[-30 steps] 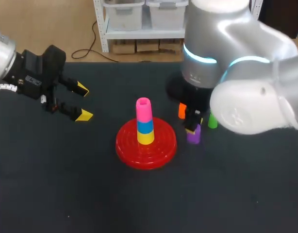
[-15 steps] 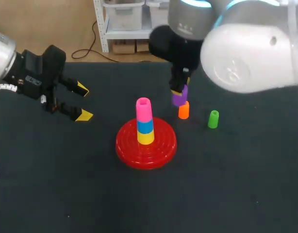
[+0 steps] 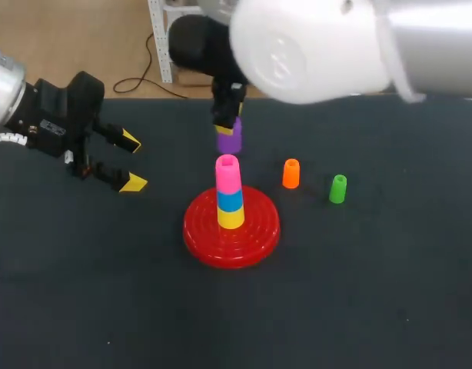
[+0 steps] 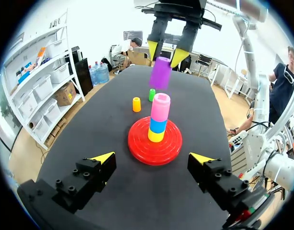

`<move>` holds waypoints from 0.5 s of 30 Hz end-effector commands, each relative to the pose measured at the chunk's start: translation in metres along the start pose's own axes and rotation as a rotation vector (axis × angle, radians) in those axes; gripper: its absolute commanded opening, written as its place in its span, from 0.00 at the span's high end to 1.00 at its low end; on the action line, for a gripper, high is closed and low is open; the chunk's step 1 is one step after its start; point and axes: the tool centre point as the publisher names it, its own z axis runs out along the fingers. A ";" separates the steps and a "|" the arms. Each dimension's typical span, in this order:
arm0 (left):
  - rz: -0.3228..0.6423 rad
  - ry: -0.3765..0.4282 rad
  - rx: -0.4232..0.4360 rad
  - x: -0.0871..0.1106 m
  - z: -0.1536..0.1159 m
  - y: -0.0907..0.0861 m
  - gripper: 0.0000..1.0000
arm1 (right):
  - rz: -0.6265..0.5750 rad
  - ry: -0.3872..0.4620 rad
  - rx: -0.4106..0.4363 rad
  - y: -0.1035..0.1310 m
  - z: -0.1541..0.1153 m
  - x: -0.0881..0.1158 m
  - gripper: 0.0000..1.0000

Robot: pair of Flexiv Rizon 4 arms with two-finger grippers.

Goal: Pick up and stack the cylinders on the red base in this order: pink,purple,orange,green

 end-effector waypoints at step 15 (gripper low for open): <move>0.001 -0.002 -0.001 0.001 0.000 0.000 0.00 | -0.019 0.053 -0.031 0.014 0.014 0.006 1.00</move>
